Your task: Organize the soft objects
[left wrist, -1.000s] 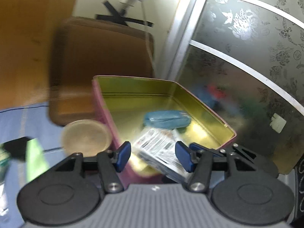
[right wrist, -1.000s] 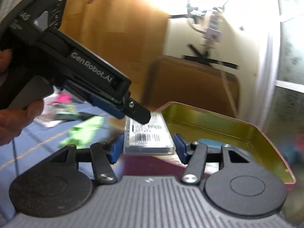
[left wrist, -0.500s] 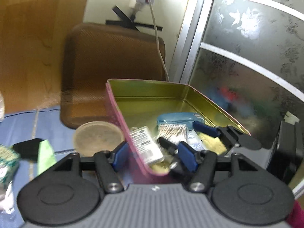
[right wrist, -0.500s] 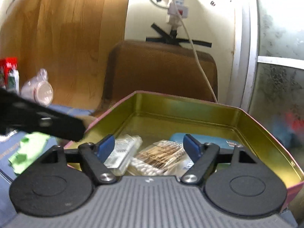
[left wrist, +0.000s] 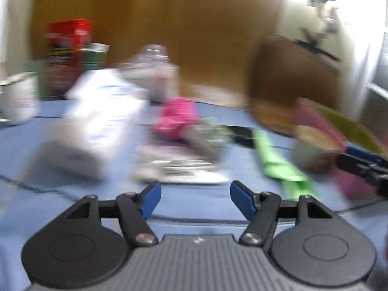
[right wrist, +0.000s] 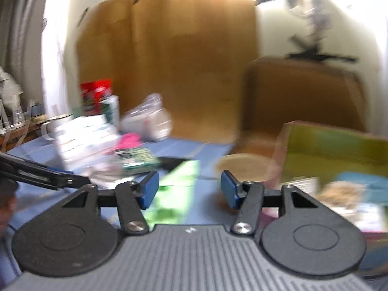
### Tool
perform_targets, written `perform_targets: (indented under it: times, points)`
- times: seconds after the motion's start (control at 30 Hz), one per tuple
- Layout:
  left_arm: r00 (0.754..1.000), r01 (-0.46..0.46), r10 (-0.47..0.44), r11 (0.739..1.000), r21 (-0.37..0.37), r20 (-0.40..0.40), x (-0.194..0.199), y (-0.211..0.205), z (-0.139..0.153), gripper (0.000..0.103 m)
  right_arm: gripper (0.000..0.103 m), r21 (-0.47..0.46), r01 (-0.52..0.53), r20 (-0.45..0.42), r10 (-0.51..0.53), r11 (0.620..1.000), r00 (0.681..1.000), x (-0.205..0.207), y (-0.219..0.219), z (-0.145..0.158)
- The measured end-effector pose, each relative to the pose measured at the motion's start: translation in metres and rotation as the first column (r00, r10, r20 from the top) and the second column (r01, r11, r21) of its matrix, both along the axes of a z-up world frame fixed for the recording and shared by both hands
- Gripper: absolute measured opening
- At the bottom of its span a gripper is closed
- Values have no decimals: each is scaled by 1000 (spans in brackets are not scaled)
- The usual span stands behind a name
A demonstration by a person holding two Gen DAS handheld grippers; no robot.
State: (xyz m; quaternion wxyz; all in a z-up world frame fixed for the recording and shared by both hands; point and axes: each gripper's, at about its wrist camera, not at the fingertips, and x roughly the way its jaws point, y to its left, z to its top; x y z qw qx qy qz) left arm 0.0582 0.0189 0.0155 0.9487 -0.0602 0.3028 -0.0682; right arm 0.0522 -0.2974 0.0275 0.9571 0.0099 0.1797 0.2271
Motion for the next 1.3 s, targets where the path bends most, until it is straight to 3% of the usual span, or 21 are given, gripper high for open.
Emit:
perform_targets:
  times: [0.07,0.1,0.13,0.2,0.33,0.57,0.67,0.73,0.83,1.13,1.3]
  points:
    - [998,-67,66,998,14,4,-1,21,-9,65,61,30,-39,-65,41,999,997,15,26,-1]
    - [997,-82,82,997,-8,3,-1,29,-14,63,67,48,-51,-91,55,998,994,23,37,-1]
    - [996,-87,87,994,-63,6,-1,38,-15,63,80,66,-52,-113,59,996,992,32,47,-1]
    - [994,-89,96,988,-127,47,-5,47,-12,67,90,117,-29,-156,47,993,987,51,68,-1]
    - [991,-74,91,981,-180,93,-11,55,-8,67,90,188,16,-257,33,982,966,89,99,-4]
    - [989,-50,75,981,-190,126,-16,53,-10,67,91,209,100,-425,-2,973,905,132,127,-28]
    - [989,-42,68,982,-184,135,-17,52,-11,68,90,176,103,-397,-25,979,918,134,135,-29]
    - [988,-40,67,982,-184,140,-18,52,-11,69,82,157,98,-386,-30,983,922,135,137,-28]
    - [988,-42,68,982,-183,138,-18,52,-11,69,77,132,91,-363,-37,987,931,134,137,-29]
    - [990,-45,65,987,-155,124,-15,48,-11,69,75,81,26,-276,-3,996,961,98,117,-22]
    - [993,-31,44,993,-116,113,-13,41,-12,71,75,95,-22,-272,47,995,961,68,96,-19]
